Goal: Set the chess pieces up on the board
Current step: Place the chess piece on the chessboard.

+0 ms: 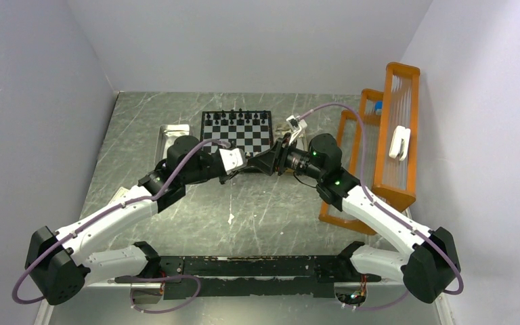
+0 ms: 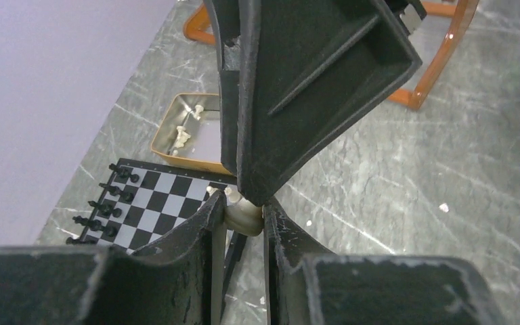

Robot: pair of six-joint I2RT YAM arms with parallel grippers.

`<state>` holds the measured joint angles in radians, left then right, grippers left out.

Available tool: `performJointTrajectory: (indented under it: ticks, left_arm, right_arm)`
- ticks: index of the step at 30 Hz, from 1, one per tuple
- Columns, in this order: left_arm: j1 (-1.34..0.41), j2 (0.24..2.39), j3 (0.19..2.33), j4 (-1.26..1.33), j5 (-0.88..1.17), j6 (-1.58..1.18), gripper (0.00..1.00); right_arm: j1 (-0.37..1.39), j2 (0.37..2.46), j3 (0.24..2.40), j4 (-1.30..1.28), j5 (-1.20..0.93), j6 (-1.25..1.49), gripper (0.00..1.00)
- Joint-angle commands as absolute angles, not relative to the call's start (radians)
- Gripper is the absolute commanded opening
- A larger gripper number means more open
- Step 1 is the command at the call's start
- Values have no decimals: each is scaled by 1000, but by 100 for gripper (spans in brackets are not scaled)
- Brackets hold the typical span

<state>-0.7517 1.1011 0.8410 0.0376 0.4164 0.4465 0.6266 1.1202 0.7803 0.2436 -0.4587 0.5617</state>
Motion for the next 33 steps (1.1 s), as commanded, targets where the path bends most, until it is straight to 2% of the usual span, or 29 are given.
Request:
performJointTrajectory:
  ticks: [1,4,9,12,14,17,18,24,28,33]
  left_arm:
    - [-758,1087,833,140,436,317,13]
    - [-759,1099,853,107,427,327,12]
    - [-758,1106,859,107,409,317,12]
    - [-758,1110,855,116,396,305,11]
    - [-759,1116,860,105,375,291,11]
    - [-758,1121,864,91,336,274,11]
    - [-759,1123,862,94,331,269,11]
    - [-759,1131,867,104,332,240,11]
    - [-758,1143,879,94,327,224,11]
    - [-758,1139,864,127,324,200,11]
  right_arm:
    - [643,1100,770,308,-391,583,46]
    - [648,1098,761,319,-387,591,43]
    - [652,1109,753,345,-399,621,28]
    - [652,1113,758,346,-400,645,25]
    - [653,1115,767,326,-386,649,24]
    - [653,1119,775,315,-377,667,38]
    - [654,1118,774,317,-376,675,39]
    - [660,1118,761,328,-361,696,29]
    - [662,1125,767,312,-354,701,32]
    - [670,1141,772,302,-346,709,31]
